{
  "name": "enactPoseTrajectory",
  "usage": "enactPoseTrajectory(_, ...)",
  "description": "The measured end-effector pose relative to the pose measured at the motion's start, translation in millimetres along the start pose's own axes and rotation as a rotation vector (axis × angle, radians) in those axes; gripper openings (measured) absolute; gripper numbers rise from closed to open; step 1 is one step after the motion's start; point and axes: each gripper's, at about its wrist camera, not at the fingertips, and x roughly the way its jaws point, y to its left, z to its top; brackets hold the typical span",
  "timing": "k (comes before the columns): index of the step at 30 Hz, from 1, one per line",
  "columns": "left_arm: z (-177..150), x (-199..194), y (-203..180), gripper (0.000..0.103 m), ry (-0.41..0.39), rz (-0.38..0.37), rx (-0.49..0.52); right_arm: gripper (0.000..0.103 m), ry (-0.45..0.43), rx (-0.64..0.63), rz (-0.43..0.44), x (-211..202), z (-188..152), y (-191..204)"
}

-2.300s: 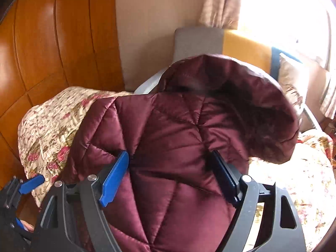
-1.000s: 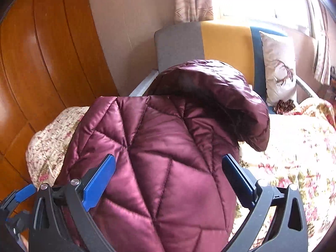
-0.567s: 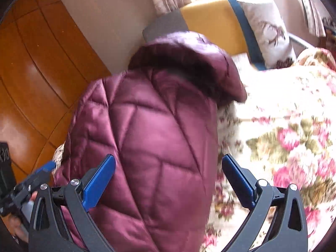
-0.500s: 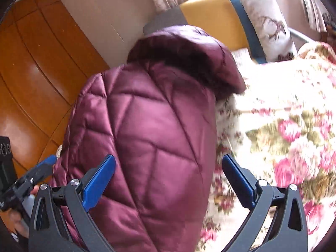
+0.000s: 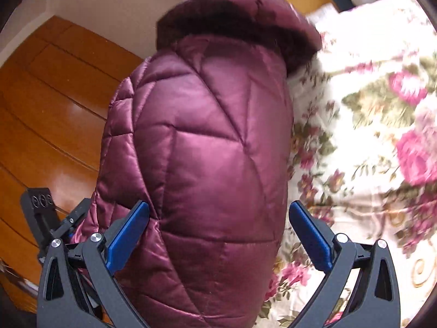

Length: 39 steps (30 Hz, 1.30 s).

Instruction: Fold large clothes

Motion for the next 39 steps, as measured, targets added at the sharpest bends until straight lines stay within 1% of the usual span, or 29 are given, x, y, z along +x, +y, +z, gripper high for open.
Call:
enactPoseTrajectory(4,-4.1,6.6,5.6,0.100,0.008,-0.011,0.000,0.101,0.022,0.009,0.058,9.5,-1.2,-5.6)
enactPoseTrajectory(6,-6.7,11.3,11.5,0.100,0.015,-0.029,-0.010,0.101,0.024,0.004,0.079,12.8,-2.6,-7.0)
enactPoseTrajectory(11,-19.6,28.8,31.8,0.100,0.030,-0.084,-0.040,0.101,0.055,-0.024,0.093,30.2,1.7,-3.4)
enactPoseTrajectory(13,-29.6,44.3,49.8,0.100,0.050,-0.133,-0.084,0.101,0.075,-0.042,0.080,37.9,3.9,1.9)
enactPoseTrajectory(16,-42.7,61.4,73.4,0.100,0.047,-0.248,-0.177,0.101,0.081,-0.087,0.041,44.1,5.0,16.3)
enactPoseTrajectory(17,-47.2,67.5,80.3,0.100,0.048,-0.295,-0.211,0.097,0.078,-0.101,0.027,45.0,4.5,21.3)
enactPoseTrajectory(20,-53.3,78.0,89.7,0.100,0.028,-0.389,-0.262,0.082,0.061,-0.126,0.006,41.4,1.0,34.2)
enactPoseTrajectory(21,-54.8,79.2,88.1,0.100,0.016,-0.403,-0.269,0.079,0.056,-0.137,-0.004,39.3,0.1,38.6)
enactPoseTrajectory(23,-56.4,80.1,85.6,0.100,-0.009,-0.423,-0.280,0.074,0.049,-0.158,-0.021,34.0,-1.3,47.0)
enactPoseTrajectory(26,-49.2,83.1,64.9,0.100,-0.037,-0.450,-0.290,0.071,0.030,-0.183,-0.051,19.4,-5.6,59.2)
enactPoseTrajectory(29,-32.1,92.3,35.7,0.100,-0.038,-0.508,-0.276,0.069,-0.039,-0.204,-0.094,-21.1,3.2,61.8)
enactPoseTrajectory(32,-4.1,115.8,-24.8,0.100,-0.003,-0.590,-0.201,0.069,-0.117,-0.211,-0.152,-67.8,6.7,53.5)
enactPoseTrajectory(33,3.8,122.2,-43.6,0.100,0.007,-0.609,-0.174,0.069,-0.150,-0.203,-0.185,-88.5,10.1,44.9)
enactPoseTrajectory(35,22.5,140.5,-93.4,0.099,0.043,-0.642,-0.109,0.069,-0.198,-0.180,-0.233,-118.5,12.6,29.0)
enactPoseTrajectory(37,34.7,154.7,-136.5,0.099,0.071,-0.647,-0.036,0.068,-0.245,-0.143,-0.298,-150.8,13.1,4.8)
enactPoseTrajectory(38,39.9,166.1,-166.7,0.099,0.099,-0.644,0.015,0.068,-0.265,-0.114,-0.333,-165.5,11.6,-10.6)
enactPoseTrajectory(39,41.3,174.4,-184.1,0.099,0.116,-0.635,0.054,0.068,-0.280,-0.085,-0.364,-177.6,8.1,-27.0)
